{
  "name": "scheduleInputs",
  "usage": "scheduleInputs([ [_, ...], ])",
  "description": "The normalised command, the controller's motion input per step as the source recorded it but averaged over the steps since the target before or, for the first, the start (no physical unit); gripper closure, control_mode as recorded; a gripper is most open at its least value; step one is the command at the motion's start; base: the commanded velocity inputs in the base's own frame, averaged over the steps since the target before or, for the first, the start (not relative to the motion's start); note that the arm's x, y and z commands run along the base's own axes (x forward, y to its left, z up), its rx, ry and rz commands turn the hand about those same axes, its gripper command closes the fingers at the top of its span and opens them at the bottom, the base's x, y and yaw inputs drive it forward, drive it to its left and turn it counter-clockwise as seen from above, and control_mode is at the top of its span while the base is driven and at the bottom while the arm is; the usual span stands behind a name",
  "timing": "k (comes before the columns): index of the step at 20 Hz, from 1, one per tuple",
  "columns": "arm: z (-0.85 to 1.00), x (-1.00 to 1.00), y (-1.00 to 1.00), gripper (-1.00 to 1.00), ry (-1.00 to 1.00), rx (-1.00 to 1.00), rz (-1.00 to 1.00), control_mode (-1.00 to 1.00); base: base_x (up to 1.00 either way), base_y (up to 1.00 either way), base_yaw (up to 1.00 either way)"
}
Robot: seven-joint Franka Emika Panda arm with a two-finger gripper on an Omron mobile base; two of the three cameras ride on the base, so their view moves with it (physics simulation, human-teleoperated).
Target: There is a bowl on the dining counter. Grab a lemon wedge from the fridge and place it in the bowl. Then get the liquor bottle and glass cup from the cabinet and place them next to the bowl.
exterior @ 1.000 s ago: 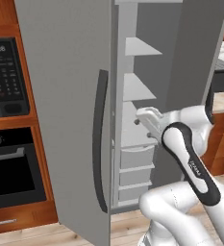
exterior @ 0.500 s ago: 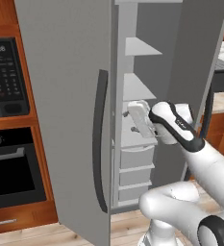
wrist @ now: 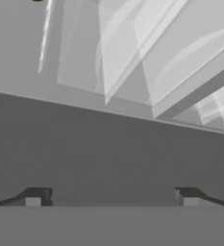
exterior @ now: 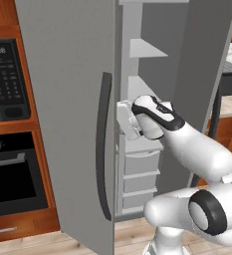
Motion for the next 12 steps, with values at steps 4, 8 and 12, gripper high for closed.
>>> scheduleInputs([
  [4,-0.02,-0.08,0.8,-1.0,0.02,0.0,0.11,-1.0,0.0,0.0,0.0],
  [8,-0.06,-0.26,0.86,-1.0,0.0,0.0,0.13,-1.0,0.0,0.0,0.0],
  [12,-0.13,-0.27,0.88,-1.0,0.0,0.0,0.13,-1.0,0.0,0.0,0.0],
])
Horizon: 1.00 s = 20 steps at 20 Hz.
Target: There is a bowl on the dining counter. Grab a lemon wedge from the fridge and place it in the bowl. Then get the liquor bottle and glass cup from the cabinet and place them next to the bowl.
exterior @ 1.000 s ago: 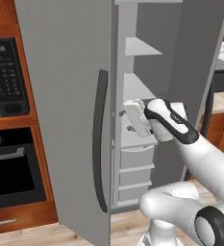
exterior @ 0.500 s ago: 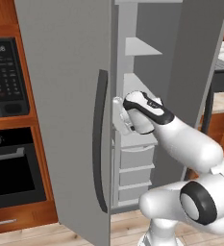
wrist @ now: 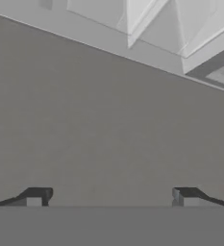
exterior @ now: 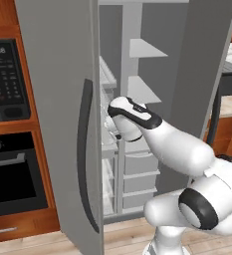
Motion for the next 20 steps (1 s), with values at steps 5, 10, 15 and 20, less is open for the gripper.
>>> scheduleInputs([
  [5,-0.14,-0.15,0.86,-1.0,0.0,-0.01,0.12,-1.0,0.0,0.0,0.0],
  [10,-0.01,0.0,0.79,-1.0,0.0,0.0,0.07,-1.0,0.0,0.0,0.0],
  [15,-0.05,-0.07,0.66,-1.0,0.0,-0.07,0.01,-1.0,0.0,0.0,0.0],
  [20,-0.03,-0.05,0.13,-1.0,0.0,-0.04,0.02,-1.0,0.0,0.0,0.0],
])
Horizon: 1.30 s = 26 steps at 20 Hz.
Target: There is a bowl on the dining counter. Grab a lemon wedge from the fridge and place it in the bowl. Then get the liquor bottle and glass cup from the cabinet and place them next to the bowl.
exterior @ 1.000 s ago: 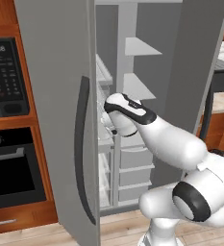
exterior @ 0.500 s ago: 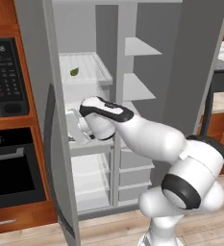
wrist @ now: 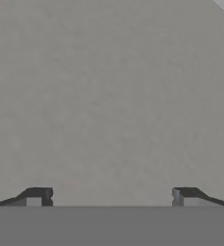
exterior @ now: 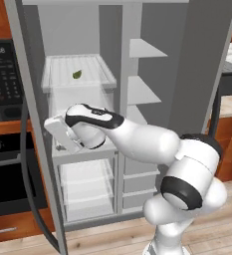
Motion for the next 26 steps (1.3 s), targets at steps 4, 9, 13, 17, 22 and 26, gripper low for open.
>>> scheduleInputs([
  [4,0.0,-0.3,-0.25,-1.0,-0.12,-0.09,-0.03,-1.0,0.0,0.0,0.0],
  [9,0.0,-0.27,-0.08,-1.0,-0.1,-0.13,-0.05,-1.0,0.0,0.0,0.0],
  [13,0.0,-0.47,-0.63,-1.0,-0.06,-0.15,-0.15,-1.0,0.0,0.0,0.0],
  [17,0.02,-0.52,-0.92,-1.0,-0.06,-0.18,-0.14,-1.0,0.0,0.0,0.0],
  [22,0.0,-0.24,-0.81,-1.0,-0.02,-0.11,-0.13,-1.0,0.0,0.0,0.0],
  [26,0.0,-0.08,-0.07,-1.0,-0.01,-0.02,-0.08,-1.0,0.0,0.0,0.0],
])
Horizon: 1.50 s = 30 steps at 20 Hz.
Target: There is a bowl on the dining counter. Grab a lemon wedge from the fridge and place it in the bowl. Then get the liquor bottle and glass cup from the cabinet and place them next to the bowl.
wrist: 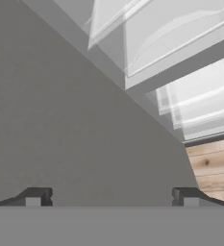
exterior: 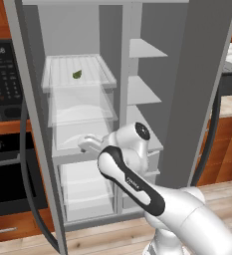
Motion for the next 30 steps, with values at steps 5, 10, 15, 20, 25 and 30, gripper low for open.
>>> scheduleInputs([
  [5,0.0,-0.14,-0.18,-1.0,-0.01,0.0,-0.07,-1.0,0.0,0.0,0.0],
  [10,0.0,-0.23,-0.23,-1.0,-0.02,0.0,-0.05,-1.0,0.0,0.0,0.0],
  [15,0.0,-0.5,-0.18,-1.0,-0.02,0.0,-0.09,-1.0,0.0,0.0,0.0],
  [20,0.0,-0.67,-0.26,-1.0,-0.01,0.0,-0.12,-1.0,0.0,0.0,0.0],
  [25,0.02,-0.28,-0.37,-1.0,0.0,-0.01,-0.1,-1.0,0.0,0.0,0.0],
  [30,0.08,-0.01,-0.64,-1.0,-0.01,-0.06,0.0,-1.0,0.0,0.0,0.0],
])
